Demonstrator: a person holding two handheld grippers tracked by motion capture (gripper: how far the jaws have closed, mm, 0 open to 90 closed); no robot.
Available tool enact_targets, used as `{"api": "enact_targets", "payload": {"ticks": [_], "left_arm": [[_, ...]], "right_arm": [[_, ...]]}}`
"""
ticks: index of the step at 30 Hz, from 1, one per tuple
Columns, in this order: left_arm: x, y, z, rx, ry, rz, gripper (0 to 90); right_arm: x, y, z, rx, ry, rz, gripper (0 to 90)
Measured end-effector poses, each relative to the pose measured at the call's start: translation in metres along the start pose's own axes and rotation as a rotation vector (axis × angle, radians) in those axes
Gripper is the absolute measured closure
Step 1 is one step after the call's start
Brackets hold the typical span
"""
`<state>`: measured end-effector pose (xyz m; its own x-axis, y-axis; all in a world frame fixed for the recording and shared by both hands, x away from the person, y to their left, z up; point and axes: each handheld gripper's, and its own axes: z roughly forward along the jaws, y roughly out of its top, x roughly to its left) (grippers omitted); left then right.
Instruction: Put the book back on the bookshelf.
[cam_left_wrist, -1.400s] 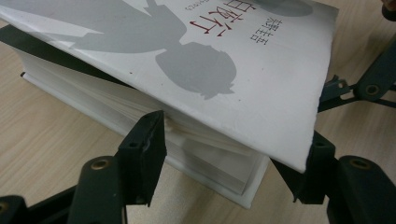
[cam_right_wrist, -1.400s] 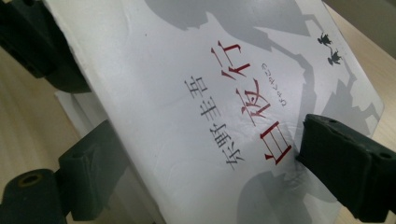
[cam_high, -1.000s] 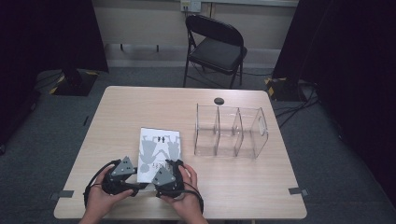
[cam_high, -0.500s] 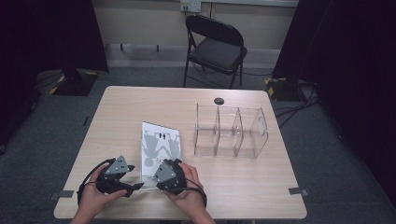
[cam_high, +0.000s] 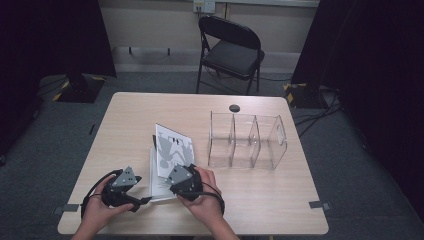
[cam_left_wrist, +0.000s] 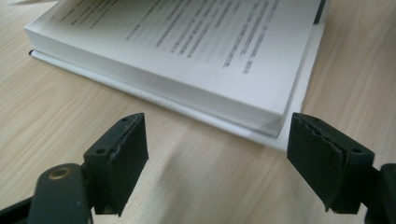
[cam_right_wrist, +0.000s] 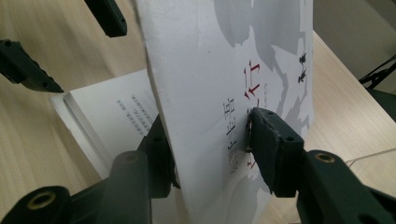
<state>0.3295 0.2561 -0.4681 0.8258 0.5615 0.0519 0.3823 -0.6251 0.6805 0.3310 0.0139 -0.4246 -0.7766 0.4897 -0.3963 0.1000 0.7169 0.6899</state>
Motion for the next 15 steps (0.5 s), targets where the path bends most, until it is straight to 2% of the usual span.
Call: {"api": "enact_targets", "payload": {"ticks": [2, 3, 5, 8, 10, 11, 12, 14, 15], "left_arm": [[0.004, -0.003, -0.001, 0.02, 0.004, 0.013, 19.6], [0.005, -0.004, 0.0, 0.004, 0.012, -0.008, 19.6], [0.007, -0.006, -0.001, 0.004, 0.014, -0.014, 19.6], [0.01, -0.008, 0.001, 0.024, 0.015, -0.01, 19.8], [0.01, -0.008, 0.001, 0.025, 0.014, -0.007, 20.2], [0.009, -0.009, 0.003, 0.011, 0.022, -0.021, 20.2], [0.01, -0.009, 0.002, 0.029, 0.015, -0.007, 20.2], [0.01, -0.01, 0.004, 0.018, 0.016, -0.035, 20.5], [0.012, -0.011, 0.004, 0.03, 0.013, -0.025, 20.5]], "right_arm": [[-0.003, 0.003, -0.001, 0.003, 0.0, 0.001, 53.8], [-0.003, 0.004, -0.002, 0.011, -0.002, 0.002, 54.0], [-0.005, 0.004, -0.002, 0.01, -0.001, 0.0, 54.2], [-0.006, 0.005, -0.003, 0.017, 0.0, 0.006, 54.5], [-0.007, 0.005, -0.003, 0.02, 0.001, 0.011, 54.6], [-0.008, 0.006, -0.004, 0.021, 0.001, 0.012, 54.8], [-0.009, 0.007, -0.004, 0.021, 0.001, 0.015, 55.1], [-0.012, 0.009, -0.006, 0.028, 0.0, 0.015, 56.1], [-0.014, 0.01, -0.006, 0.027, -0.001, 0.012, 56.3]]}}
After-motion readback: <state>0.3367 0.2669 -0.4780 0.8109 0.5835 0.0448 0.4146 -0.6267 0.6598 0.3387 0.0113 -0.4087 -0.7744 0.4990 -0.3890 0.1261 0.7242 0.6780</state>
